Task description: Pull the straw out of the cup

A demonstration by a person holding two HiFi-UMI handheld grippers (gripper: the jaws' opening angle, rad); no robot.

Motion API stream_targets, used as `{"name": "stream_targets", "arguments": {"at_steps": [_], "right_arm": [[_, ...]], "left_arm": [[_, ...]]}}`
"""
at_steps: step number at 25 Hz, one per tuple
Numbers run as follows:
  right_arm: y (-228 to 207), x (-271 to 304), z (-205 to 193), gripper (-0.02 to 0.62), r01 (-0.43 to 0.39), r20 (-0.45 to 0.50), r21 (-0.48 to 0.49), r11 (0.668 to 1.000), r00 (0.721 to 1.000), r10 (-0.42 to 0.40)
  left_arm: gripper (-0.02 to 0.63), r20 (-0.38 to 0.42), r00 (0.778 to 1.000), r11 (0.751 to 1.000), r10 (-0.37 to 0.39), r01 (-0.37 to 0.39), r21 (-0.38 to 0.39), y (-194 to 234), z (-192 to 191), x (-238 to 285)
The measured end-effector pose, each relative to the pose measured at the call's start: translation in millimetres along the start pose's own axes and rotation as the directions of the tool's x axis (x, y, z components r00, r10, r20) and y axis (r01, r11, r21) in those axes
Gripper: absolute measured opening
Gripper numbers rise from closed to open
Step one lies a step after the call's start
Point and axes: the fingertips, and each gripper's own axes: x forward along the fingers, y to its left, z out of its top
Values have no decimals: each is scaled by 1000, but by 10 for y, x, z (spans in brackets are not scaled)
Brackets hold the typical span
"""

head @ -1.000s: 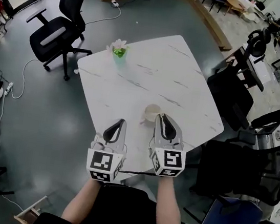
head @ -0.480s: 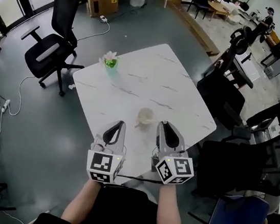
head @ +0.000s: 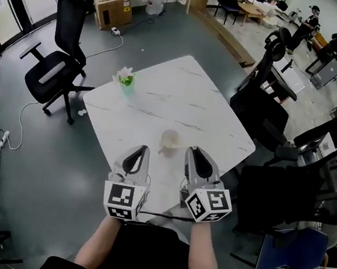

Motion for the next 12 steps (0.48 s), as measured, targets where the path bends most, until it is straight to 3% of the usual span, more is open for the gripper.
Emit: {"name": "stream_targets", "arguments": {"at_steps": [12], "right_arm": [[56, -41, 24, 49, -9, 1, -6, 1000, 1000, 9]], "left_arm": [[0, 0, 1000, 1000, 0, 0, -6, -27, -19, -52]]}}
